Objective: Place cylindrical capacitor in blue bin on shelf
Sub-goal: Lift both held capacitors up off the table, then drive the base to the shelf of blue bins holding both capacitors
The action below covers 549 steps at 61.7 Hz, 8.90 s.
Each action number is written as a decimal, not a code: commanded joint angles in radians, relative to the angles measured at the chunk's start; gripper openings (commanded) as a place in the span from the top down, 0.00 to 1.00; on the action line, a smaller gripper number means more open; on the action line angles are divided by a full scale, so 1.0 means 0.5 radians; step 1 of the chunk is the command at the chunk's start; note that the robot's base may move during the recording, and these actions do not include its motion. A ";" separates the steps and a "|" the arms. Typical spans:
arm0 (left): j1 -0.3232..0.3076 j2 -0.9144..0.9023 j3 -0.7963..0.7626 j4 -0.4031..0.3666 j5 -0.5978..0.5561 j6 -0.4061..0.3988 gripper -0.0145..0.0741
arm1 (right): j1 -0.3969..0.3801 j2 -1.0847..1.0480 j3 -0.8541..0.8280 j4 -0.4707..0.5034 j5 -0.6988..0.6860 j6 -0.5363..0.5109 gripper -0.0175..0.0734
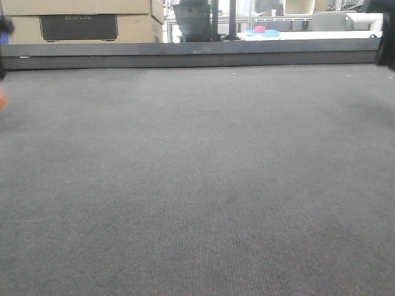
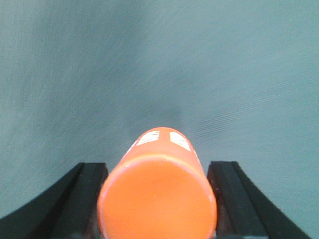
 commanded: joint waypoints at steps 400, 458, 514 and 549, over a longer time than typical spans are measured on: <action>-0.034 -2.715 1.929 -0.354 -1.788 0.171 0.96 | 0.119 -2.468 1.660 -0.040 -1.731 -0.080 0.99; -0.034 -2.715 1.929 -0.354 -1.788 0.171 0.96 | 0.119 -2.468 1.660 -0.040 -1.731 -0.080 0.99; -0.034 -2.715 1.929 -0.354 -1.788 0.171 0.96 | 0.119 -2.468 1.660 -0.040 -1.731 -0.080 0.99; -0.034 -2.715 1.929 -0.354 -1.788 0.171 0.96 | 0.119 -2.468 1.660 -0.040 -1.731 -0.080 0.99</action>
